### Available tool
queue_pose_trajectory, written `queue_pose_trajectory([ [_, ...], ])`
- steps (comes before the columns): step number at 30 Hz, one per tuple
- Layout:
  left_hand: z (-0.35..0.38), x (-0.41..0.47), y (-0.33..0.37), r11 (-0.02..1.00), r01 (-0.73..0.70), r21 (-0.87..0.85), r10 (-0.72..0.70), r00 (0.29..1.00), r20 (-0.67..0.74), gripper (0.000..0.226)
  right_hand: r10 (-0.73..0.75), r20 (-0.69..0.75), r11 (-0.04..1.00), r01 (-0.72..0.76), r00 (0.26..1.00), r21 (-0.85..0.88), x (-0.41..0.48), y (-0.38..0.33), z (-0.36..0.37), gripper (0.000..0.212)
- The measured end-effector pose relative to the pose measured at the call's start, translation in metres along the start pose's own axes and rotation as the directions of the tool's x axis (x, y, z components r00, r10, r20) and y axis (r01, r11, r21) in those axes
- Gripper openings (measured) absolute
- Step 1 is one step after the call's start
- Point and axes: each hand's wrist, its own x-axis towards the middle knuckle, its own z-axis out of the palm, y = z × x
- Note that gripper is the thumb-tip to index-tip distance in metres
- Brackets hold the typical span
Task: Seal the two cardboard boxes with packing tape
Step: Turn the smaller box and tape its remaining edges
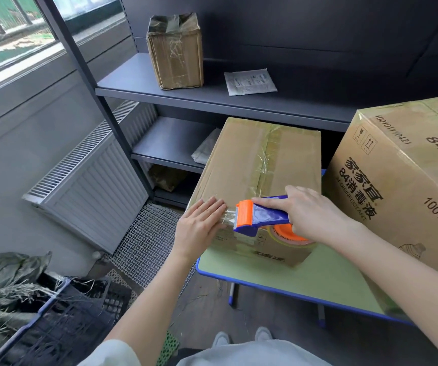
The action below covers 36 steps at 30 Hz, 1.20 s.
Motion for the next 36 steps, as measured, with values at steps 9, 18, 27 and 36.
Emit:
queue_pose_trajectory([
  [9, -0.009, 0.000, -0.013, 0.999, -0.002, 0.043, 0.000, 0.999, 0.042, 0.037, 0.018, 0.044, 0.997, -0.021, 0.999, 0.071, -0.011, 0.051, -0.011, 0.078],
  [18, -0.007, 0.007, -0.013, 0.998, -0.017, 0.055, 0.012, 0.995, 0.096, 0.046, -0.008, 0.053, 0.995, 0.003, 0.999, 0.098, -0.031, 0.071, 0.009, 0.088],
  [27, -0.005, 0.007, -0.012, 0.998, -0.001, 0.061, -0.005, 0.996, 0.094, 0.040, 0.026, 0.067, 1.000, -0.027, 0.997, 0.015, -0.049, 0.105, 0.006, 0.083],
  [36, 0.012, 0.026, 0.062, 0.986, -0.083, 0.144, 0.050, 0.975, 0.215, 0.069, 0.036, 0.073, 0.999, -0.039, 0.997, 0.033, -0.052, 0.115, 0.014, 0.083],
])
